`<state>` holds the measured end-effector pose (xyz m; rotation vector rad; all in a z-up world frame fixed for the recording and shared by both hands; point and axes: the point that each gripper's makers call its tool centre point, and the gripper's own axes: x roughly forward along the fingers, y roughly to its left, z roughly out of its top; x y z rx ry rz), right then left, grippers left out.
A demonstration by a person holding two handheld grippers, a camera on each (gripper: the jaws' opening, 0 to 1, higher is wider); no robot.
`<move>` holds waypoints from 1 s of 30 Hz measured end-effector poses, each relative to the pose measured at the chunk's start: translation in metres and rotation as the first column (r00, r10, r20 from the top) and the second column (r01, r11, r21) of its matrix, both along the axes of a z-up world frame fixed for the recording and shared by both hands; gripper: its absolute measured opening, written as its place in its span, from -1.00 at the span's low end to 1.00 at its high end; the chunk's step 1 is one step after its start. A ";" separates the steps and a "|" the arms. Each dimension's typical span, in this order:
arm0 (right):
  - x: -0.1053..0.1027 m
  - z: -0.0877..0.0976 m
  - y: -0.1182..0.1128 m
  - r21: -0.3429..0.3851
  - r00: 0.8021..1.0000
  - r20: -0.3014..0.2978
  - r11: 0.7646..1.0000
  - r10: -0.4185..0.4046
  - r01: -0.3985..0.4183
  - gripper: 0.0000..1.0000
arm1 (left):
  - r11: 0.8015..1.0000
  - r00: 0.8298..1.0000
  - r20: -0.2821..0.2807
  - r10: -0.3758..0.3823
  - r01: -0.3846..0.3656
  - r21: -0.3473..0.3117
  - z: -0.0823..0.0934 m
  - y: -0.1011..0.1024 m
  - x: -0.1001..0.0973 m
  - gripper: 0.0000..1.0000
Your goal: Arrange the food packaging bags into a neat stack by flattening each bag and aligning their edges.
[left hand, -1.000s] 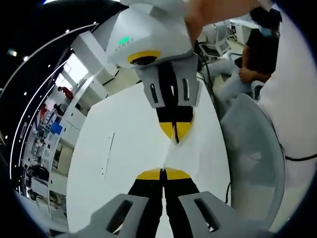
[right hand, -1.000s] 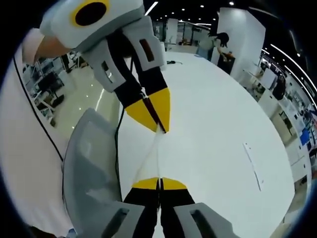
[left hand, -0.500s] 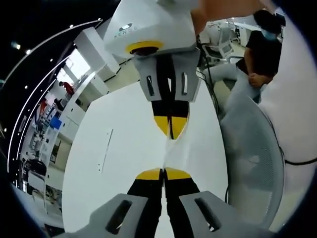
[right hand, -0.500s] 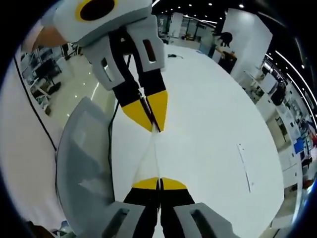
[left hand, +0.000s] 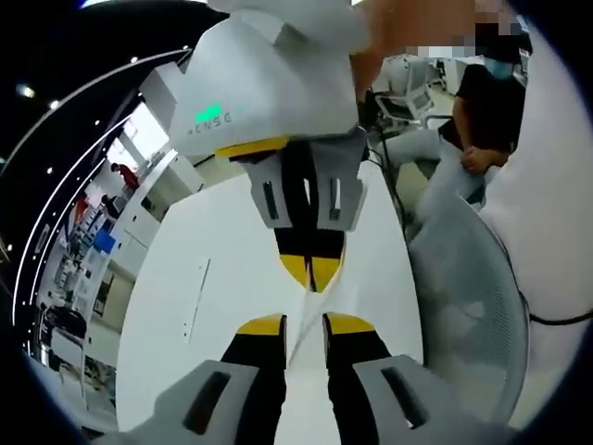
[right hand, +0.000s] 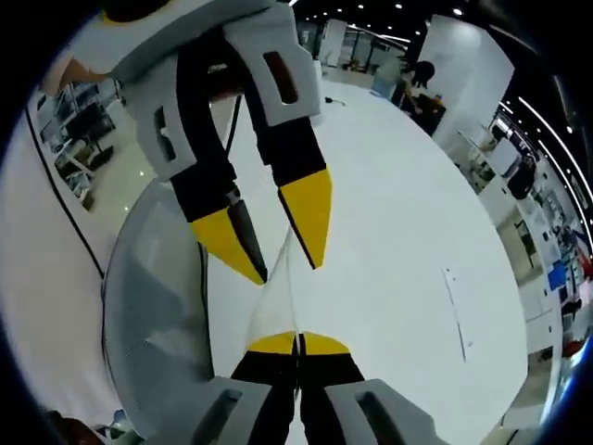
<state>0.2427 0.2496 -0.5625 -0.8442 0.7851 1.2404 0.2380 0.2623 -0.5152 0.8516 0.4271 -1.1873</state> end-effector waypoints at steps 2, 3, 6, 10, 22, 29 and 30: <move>0.001 0.000 0.000 -0.002 1.000 0.002 1.000 0.000 0.000 -1.00 | 1.000 1.000 0.009 -0.020 0.020 -0.006 0.002 -0.006 -0.003 -0.74; 0.002 0.000 0.000 -0.001 1.000 0.001 1.000 -0.001 0.001 -1.00 | 1.000 1.000 0.009 -0.029 0.029 -0.007 0.003 -0.008 -0.005 -0.74; 0.003 0.001 -0.001 -0.003 1.000 0.005 1.000 -0.005 0.005 -1.00 | 0.998 0.998 0.011 -0.055 0.055 -0.006 0.004 -0.016 -0.011 -0.76; 0.005 0.001 0.000 -0.002 1.000 0.008 1.000 -0.004 0.004 -1.00 | 0.997 0.997 0.010 -0.071 0.071 0.005 -0.002 -0.021 -0.014 -0.75; 0.007 0.002 -0.007 -0.015 1.000 0.014 1.000 -0.022 0.022 -1.00 | 0.996 0.996 0.041 -0.085 0.086 -0.016 0.010 -0.028 -0.015 -0.81; 0.007 0.002 -0.005 -0.009 1.000 0.016 1.000 -0.023 0.023 -1.00 | 0.996 0.996 0.027 -0.090 0.090 0.004 0.005 -0.031 -0.015 -0.80; 0.007 0.002 -0.004 -0.008 1.000 0.015 1.000 -0.022 0.022 -1.00 | 0.996 0.996 0.026 -0.089 0.089 0.010 0.003 -0.030 -0.015 -0.80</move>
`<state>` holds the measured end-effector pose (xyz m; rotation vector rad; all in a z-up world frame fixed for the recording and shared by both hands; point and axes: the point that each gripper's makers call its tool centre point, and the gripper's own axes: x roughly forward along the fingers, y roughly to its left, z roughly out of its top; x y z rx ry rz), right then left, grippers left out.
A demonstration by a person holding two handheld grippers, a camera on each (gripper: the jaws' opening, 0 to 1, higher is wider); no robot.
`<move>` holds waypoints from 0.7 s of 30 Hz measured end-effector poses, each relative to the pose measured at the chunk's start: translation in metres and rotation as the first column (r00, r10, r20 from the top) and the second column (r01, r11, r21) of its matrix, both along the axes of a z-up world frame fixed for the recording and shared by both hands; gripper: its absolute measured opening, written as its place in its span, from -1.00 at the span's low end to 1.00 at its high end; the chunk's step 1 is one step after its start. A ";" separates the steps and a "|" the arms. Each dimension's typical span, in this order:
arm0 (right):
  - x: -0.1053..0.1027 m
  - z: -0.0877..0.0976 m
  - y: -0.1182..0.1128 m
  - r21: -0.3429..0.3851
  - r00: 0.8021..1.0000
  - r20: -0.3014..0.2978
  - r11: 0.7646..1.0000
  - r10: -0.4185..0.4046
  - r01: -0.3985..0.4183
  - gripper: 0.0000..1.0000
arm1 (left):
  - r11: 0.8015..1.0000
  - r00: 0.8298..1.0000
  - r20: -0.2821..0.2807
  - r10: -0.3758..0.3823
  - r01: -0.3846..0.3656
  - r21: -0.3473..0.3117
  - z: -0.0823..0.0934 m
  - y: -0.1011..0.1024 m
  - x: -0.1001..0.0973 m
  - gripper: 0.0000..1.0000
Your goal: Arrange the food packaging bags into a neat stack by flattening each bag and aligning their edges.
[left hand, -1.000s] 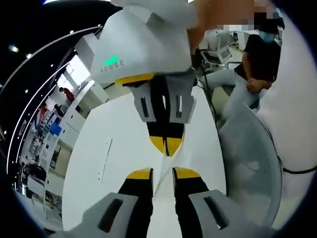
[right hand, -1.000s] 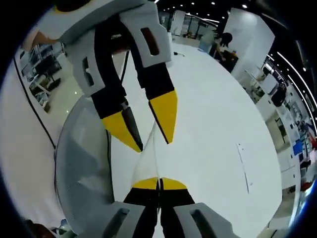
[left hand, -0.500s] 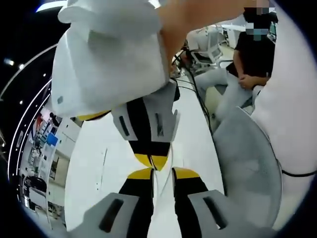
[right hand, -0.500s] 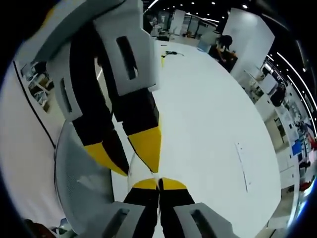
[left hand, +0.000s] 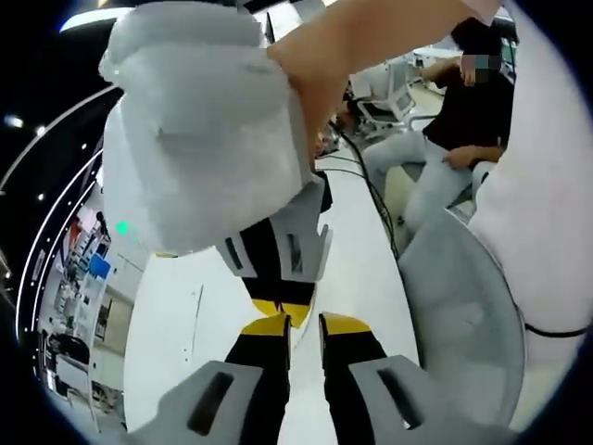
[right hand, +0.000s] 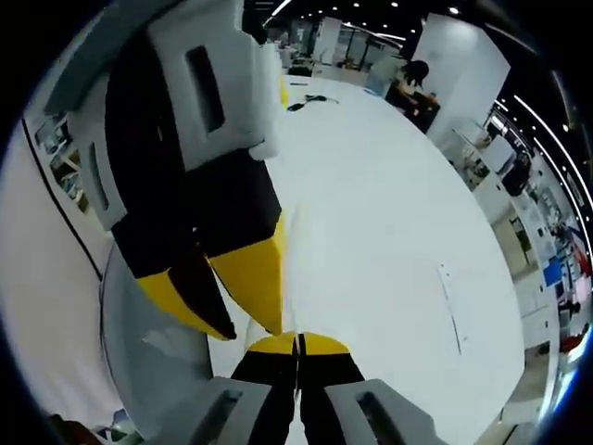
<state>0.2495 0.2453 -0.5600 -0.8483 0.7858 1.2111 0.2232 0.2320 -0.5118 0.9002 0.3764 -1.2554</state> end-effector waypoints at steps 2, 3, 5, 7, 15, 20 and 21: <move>0.000 0.000 0.001 0.002 1.000 -0.001 1.000 0.000 0.000 -1.00 | 1.000 1.000 -0.001 0.004 -0.004 0.025 -0.006 0.002 0.001 -0.80; -0.002 0.001 0.001 0.004 1.000 -0.002 1.000 -0.001 0.001 -1.00 | 0.999 1.000 -0.001 0.005 -0.005 0.042 -0.009 0.004 0.002 -0.80; -0.004 0.002 0.002 0.011 1.000 -0.005 1.000 -0.001 0.001 -1.00 | 0.998 1.000 -0.005 0.007 -0.006 0.056 -0.013 0.005 0.002 -0.80; -0.004 0.002 0.003 0.012 1.000 -0.005 1.000 0.000 0.000 -1.00 | 0.998 1.000 -0.010 0.010 -0.010 0.055 -0.014 0.004 0.002 -0.80; -0.008 0.004 0.004 0.013 1.000 -0.001 1.000 0.002 -0.002 -1.00 | 0.996 0.999 -0.031 0.022 -0.019 0.088 -0.024 0.005 0.003 -0.82; -0.009 0.004 0.003 0.015 1.000 -0.001 1.000 -0.005 0.005 -1.00 | 0.995 0.999 -0.049 0.017 -0.012 0.097 -0.030 0.006 0.000 -0.93; -0.008 0.005 0.004 0.019 1.000 -0.001 1.000 -0.009 0.009 -1.00 | 0.996 0.998 -0.055 0.015 -0.010 0.090 -0.030 0.005 -0.002 -0.94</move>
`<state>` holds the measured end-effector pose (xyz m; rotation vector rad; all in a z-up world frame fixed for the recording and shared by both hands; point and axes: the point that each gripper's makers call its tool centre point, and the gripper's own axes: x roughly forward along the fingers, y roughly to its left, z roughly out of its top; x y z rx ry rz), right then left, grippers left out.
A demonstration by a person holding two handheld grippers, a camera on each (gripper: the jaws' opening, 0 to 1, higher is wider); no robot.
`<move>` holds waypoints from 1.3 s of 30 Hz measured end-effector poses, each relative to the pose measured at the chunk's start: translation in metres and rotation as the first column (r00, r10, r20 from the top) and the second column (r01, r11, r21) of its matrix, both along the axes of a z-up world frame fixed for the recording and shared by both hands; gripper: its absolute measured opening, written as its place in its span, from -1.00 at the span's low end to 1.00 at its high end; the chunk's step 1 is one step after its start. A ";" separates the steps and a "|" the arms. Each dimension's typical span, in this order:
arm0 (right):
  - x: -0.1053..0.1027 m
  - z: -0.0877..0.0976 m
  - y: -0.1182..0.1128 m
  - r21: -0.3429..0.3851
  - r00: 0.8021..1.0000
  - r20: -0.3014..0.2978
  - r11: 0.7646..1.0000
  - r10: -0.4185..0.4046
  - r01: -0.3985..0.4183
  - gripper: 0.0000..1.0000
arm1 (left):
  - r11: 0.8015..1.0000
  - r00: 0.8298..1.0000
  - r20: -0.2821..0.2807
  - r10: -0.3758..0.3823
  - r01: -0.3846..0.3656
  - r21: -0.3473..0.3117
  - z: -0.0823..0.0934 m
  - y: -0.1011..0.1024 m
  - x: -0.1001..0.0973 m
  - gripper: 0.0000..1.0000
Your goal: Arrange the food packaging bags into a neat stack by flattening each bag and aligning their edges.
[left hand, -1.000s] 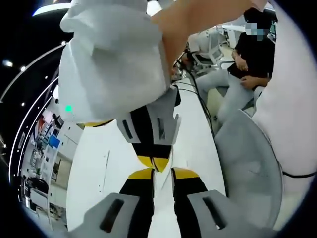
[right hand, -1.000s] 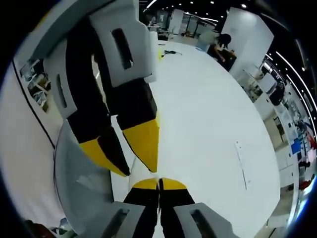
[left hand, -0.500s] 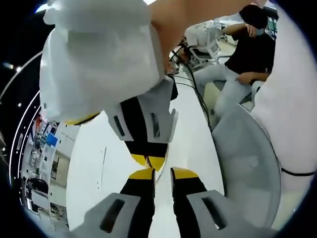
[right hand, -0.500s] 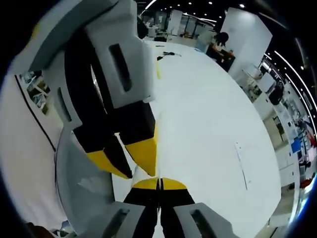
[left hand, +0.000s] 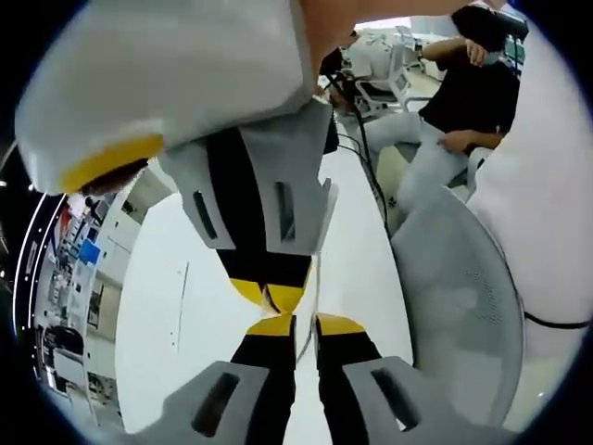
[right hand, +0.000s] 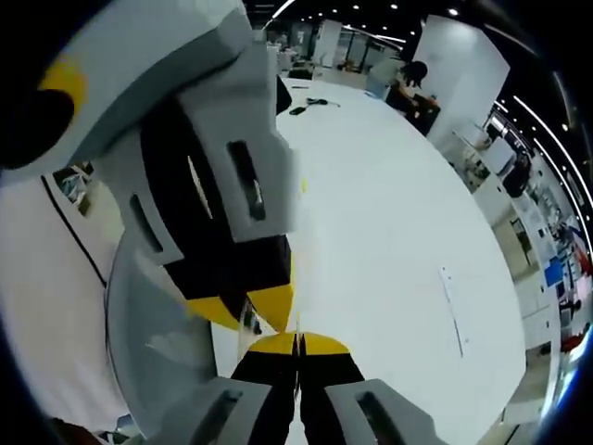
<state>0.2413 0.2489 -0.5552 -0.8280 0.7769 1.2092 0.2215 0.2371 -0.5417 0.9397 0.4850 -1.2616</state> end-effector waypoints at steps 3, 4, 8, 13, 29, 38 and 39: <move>-0.001 0.001 -0.001 0.004 1.000 0.001 1.000 -0.006 0.006 -1.00 | 1.000 1.000 -0.009 -0.006 0.006 -0.006 -0.002 -0.003 -0.005 -1.00; 0.000 0.001 -0.001 0.007 1.000 0.001 1.000 -0.008 0.008 -1.00 | 1.000 1.000 -0.013 -0.010 0.010 -0.006 -0.004 -0.004 -0.008 -1.00; 0.000 0.001 -0.002 0.013 1.000 0.010 1.000 -0.016 0.016 -1.00 | 1.000 0.999 -0.036 -0.021 0.021 0.000 -0.007 -0.004 -0.016 -1.00; 0.000 0.002 -0.007 0.019 1.000 0.015 0.999 -0.028 0.027 -1.00 | 1.000 0.998 -0.057 -0.024 0.024 -0.001 -0.011 -0.004 -0.021 -1.00; 0.010 0.003 -0.009 0.042 0.997 0.048 0.998 -0.052 0.050 -1.00 | 1.000 0.994 -0.105 -0.010 0.008 -0.014 -0.020 -0.004 -0.045 -1.00; 0.017 0.005 -0.007 0.049 0.997 0.067 0.998 -0.045 0.042 -1.00 | 1.000 0.993 -0.114 0.007 -0.010 -0.026 -0.021 -0.003 -0.050 -1.00; 0.018 0.005 -0.006 0.046 0.997 0.070 0.998 -0.041 0.038 -1.00 | 0.999 0.993 -0.116 0.009 -0.013 -0.029 -0.021 -0.003 -0.050 -1.00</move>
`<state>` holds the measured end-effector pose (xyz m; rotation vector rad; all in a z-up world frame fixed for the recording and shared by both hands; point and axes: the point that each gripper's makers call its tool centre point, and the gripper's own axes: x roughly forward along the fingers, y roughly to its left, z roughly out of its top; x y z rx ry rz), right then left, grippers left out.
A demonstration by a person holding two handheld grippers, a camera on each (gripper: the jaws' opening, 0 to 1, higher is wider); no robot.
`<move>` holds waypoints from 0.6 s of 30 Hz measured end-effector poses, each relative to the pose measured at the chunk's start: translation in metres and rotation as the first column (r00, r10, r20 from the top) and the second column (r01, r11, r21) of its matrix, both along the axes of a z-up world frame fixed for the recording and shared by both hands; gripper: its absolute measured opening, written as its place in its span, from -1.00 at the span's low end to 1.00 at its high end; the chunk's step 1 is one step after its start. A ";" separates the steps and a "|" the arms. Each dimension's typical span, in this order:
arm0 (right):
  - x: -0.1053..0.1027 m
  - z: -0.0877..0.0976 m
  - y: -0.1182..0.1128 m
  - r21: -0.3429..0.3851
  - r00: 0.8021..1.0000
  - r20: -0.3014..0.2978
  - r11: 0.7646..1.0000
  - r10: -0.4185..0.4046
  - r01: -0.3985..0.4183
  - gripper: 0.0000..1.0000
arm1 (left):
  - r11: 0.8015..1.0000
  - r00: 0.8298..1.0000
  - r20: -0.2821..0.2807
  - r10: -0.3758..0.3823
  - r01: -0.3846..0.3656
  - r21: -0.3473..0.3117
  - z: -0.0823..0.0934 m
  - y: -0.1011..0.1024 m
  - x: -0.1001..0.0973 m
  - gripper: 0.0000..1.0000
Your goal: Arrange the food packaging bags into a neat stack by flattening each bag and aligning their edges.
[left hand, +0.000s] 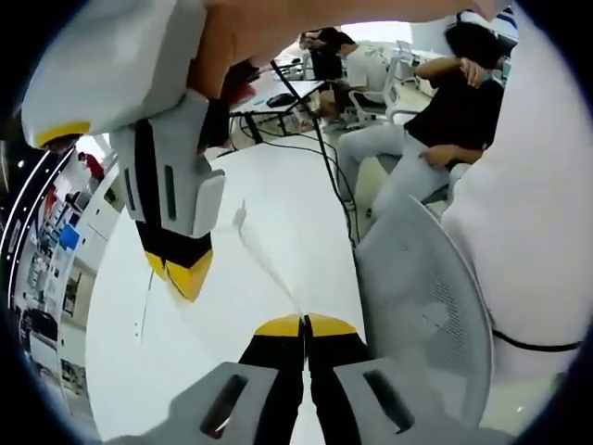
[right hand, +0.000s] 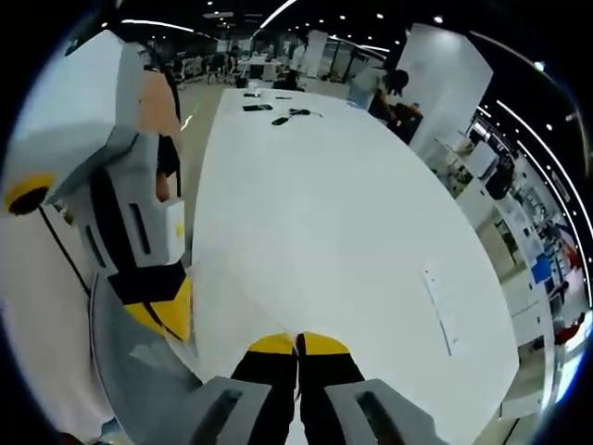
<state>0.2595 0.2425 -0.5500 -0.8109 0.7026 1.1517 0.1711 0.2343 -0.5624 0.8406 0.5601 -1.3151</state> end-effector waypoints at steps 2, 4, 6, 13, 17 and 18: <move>0.002 0.000 0.002 0.003 1.000 0.002 1.000 0.001 -0.001 -1.00 | 1.000 1.000 -0.005 0.007 -0.007 -0.006 0.000 0.000 -0.001 -1.00; 0.005 0.000 0.002 0.004 1.000 0.006 1.000 0.001 -0.001 -1.00 | 1.000 1.000 -0.007 0.012 -0.012 -0.010 0.000 0.001 -0.001 -1.00; 0.006 -0.001 0.004 0.006 1.000 0.008 1.000 0.002 -0.002 -1.00 | 1.000 1.000 -0.010 0.022 -0.022 -0.015 0.000 0.002 -0.001 -1.00; 0.011 0.000 0.007 0.009 1.000 0.012 1.000 0.005 -0.006 -1.00 | 0.999 0.999 -0.016 0.040 -0.040 -0.029 0.000 0.006 0.001 -1.00; 0.014 0.000 0.008 0.011 1.000 0.012 1.000 0.005 -0.005 -1.00 | 0.998 0.999 -0.016 0.049 -0.049 -0.035 0.000 0.008 0.002 -1.00; 0.015 0.000 0.009 0.011 1.000 0.011 1.000 0.005 -0.005 -1.00 | 0.998 0.999 -0.014 0.048 -0.049 -0.034 -0.001 0.008 0.003 -1.00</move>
